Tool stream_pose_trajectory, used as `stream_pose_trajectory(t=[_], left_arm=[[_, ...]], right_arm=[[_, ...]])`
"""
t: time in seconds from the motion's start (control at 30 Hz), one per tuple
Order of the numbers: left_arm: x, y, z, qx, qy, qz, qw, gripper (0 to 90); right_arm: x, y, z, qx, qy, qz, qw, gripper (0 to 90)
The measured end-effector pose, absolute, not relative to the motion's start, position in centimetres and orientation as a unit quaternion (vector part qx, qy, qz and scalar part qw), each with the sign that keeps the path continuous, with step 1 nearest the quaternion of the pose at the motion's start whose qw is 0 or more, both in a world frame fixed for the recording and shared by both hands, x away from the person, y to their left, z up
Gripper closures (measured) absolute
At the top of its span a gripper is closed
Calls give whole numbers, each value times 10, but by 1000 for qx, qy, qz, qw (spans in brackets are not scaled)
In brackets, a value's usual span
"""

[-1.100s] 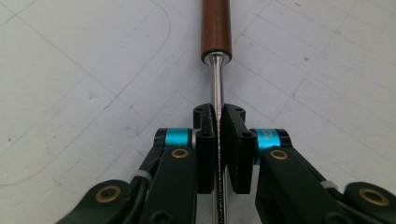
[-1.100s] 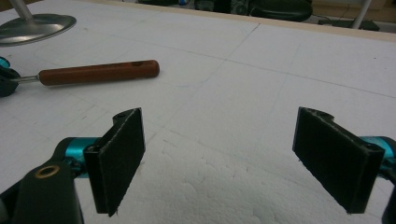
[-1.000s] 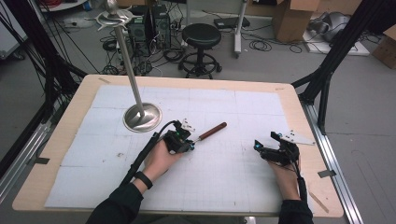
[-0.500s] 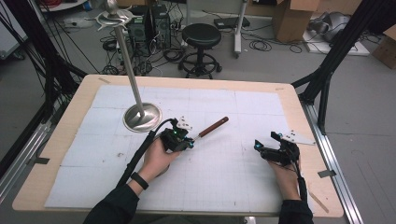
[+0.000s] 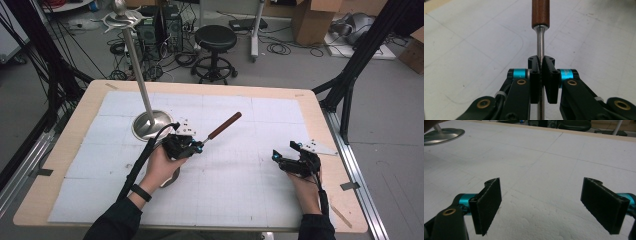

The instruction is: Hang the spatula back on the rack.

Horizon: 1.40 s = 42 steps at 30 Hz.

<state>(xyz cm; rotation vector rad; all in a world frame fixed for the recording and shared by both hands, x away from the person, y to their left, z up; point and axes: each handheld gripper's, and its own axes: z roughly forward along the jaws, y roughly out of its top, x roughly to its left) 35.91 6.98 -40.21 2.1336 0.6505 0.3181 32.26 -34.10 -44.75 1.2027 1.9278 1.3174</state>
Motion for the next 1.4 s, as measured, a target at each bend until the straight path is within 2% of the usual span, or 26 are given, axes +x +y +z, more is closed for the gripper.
stream_pose_trajectory(t=[0.3, 1.4], left_arm=[[353, 82, -389, 835, 257, 150, 462, 846], [315, 216, -319, 720, 306, 257, 568, 845]], right_arm=[[322, -341, -447, 442, 710, 485, 255, 162], [323, -341, -447, 445, 709, 483, 257, 162]])
